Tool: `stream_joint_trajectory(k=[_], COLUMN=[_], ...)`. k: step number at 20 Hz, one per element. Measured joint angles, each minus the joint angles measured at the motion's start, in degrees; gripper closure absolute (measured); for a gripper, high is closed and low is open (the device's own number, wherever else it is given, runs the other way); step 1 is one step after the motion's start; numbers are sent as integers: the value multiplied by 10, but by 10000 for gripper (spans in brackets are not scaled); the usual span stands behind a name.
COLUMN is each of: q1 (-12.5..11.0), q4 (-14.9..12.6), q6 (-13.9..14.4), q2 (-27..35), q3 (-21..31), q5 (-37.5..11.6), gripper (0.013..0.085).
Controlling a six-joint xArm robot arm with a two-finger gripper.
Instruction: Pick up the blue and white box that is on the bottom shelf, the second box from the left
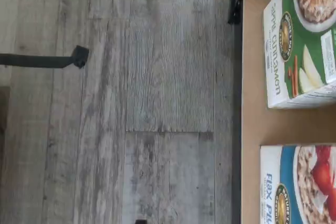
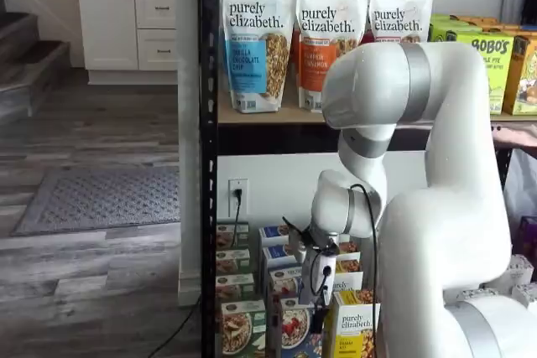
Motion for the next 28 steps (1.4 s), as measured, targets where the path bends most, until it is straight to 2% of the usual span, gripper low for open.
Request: stream_joint_trajectory(k=[2,5,14,20,28], q1=[3,8,11,5,1], q4=[-20,-26,-10,6,6], q6=[21,31,19,2,2], q2=[7,19,48,71,101], q3=[-7,-17,-44,-86,-146], q5=[4,2,-3,13,41], gripper=[130,130,130,130,130])
